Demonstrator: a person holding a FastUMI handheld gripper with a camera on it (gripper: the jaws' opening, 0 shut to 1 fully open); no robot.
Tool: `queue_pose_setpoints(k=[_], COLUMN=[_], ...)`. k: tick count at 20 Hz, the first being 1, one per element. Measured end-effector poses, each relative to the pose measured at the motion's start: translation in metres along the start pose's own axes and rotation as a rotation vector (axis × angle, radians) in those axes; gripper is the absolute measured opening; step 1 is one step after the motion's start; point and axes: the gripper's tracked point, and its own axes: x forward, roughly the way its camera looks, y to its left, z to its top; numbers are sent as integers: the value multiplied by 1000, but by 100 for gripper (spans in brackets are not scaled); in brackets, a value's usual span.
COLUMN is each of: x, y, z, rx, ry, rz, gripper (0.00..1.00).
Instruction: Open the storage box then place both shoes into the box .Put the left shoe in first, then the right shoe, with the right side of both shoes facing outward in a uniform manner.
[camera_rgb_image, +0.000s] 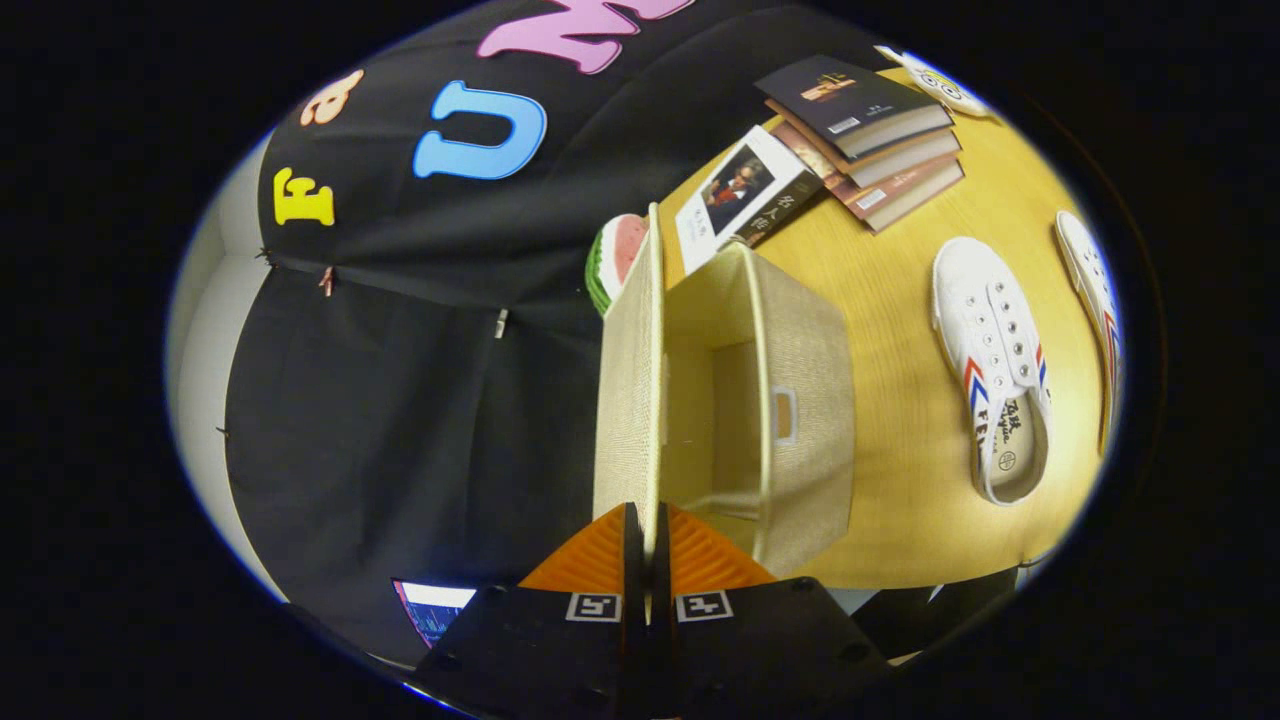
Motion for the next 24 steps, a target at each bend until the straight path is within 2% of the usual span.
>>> queue_pose_setpoints(k=[6,13,19,24], x=[21,81,154,200], y=[74,170,202,202], z=[0,-20,-53,-69], rx=[-73,-174,-221,-244], ry=[-7,53,131,152], rz=[71,165,161,108], gripper=[5,5,5,5])
